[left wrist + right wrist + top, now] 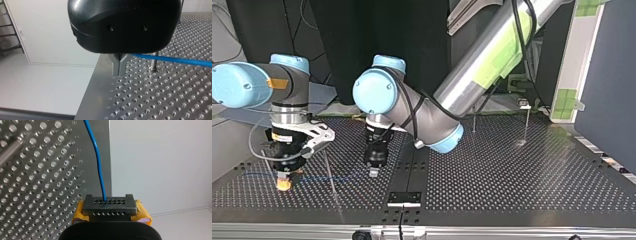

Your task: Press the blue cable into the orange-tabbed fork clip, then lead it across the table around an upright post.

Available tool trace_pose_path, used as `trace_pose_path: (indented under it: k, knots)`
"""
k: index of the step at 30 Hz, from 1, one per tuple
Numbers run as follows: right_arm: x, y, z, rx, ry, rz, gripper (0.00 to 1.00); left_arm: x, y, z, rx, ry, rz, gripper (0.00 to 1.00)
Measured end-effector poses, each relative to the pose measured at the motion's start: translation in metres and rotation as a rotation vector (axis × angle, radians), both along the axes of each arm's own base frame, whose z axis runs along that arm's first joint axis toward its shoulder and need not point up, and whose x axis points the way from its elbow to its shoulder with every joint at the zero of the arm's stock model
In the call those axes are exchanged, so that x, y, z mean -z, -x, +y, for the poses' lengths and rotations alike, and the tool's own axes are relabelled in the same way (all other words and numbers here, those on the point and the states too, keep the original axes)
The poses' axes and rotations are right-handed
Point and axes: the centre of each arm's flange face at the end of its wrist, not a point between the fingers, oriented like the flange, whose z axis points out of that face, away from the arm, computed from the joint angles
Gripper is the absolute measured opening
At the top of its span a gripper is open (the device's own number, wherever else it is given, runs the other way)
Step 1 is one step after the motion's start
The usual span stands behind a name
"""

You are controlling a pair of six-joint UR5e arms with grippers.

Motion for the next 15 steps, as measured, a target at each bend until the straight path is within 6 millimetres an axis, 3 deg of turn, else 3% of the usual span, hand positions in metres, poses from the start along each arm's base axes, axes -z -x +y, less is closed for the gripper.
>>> trace_pose_path:
  k: [5,11,15]
  knots:
    - [0.0,0.009,-0.006,0.007,-0.002,0.002,0.0,0.008,0.0,-0.014,0.017,-0.009,0.017,0.0]
    - [0.001,0.021,-0.015,0.013,-0.002,0.0,0.0,-0.003,-0.005,-0.022,0.03,0.024,-0.002,0.0]
    - [0.001,0.029,-0.02,0.015,-0.002,-0.004,0.0,0.003,-0.008,-0.031,0.04,0.022,0.009,0.0]
